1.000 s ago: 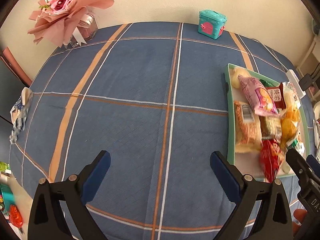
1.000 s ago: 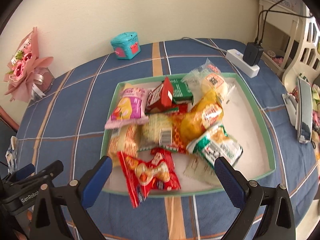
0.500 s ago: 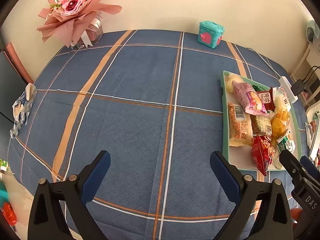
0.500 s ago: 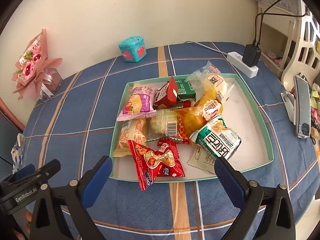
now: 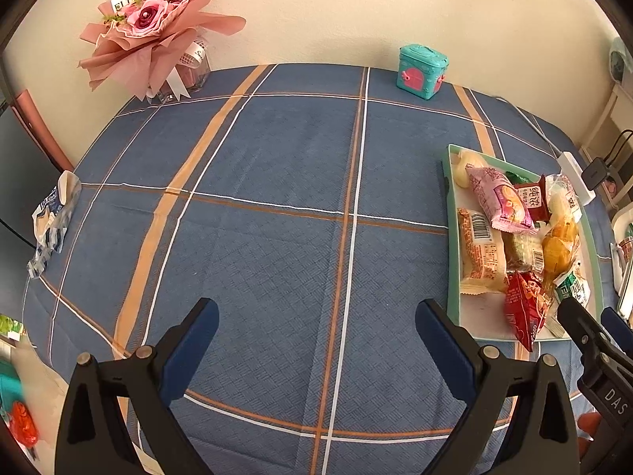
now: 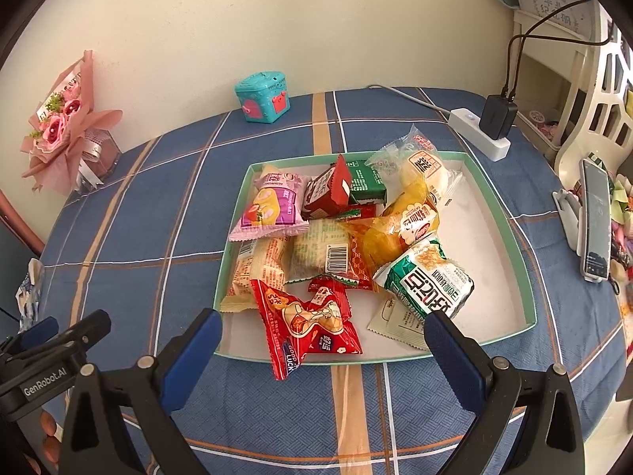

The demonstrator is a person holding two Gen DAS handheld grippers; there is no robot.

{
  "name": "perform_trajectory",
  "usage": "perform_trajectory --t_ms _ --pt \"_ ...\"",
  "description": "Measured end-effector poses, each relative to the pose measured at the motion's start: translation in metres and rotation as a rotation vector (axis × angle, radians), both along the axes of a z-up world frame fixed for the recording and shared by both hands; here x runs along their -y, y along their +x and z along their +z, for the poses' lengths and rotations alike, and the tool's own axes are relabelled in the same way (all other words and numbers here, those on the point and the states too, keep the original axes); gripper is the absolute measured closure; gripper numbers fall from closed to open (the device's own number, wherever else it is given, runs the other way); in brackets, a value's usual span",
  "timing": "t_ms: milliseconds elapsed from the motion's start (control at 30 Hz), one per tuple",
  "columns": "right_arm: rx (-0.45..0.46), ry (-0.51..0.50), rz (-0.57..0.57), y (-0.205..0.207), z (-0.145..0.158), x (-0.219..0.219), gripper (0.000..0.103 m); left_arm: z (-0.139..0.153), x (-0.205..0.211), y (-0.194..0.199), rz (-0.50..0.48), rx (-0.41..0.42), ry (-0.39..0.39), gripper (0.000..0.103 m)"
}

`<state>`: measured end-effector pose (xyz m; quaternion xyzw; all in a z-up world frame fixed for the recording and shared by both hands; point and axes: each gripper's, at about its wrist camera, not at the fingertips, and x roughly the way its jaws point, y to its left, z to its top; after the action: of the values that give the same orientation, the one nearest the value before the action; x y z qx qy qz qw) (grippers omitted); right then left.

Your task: Organize snacks

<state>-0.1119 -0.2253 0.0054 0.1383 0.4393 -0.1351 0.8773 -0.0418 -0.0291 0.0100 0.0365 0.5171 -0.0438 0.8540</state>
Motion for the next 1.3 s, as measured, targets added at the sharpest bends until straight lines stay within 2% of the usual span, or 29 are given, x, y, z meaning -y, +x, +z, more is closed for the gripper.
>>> perform_trajectory --t_ms 1300 --pt "-0.019 0.002 0.003 0.0016 -0.0059 -0.0004 0.0 -0.0012 -0.0033 0.0037 0.019 0.002 0.03 0.003"
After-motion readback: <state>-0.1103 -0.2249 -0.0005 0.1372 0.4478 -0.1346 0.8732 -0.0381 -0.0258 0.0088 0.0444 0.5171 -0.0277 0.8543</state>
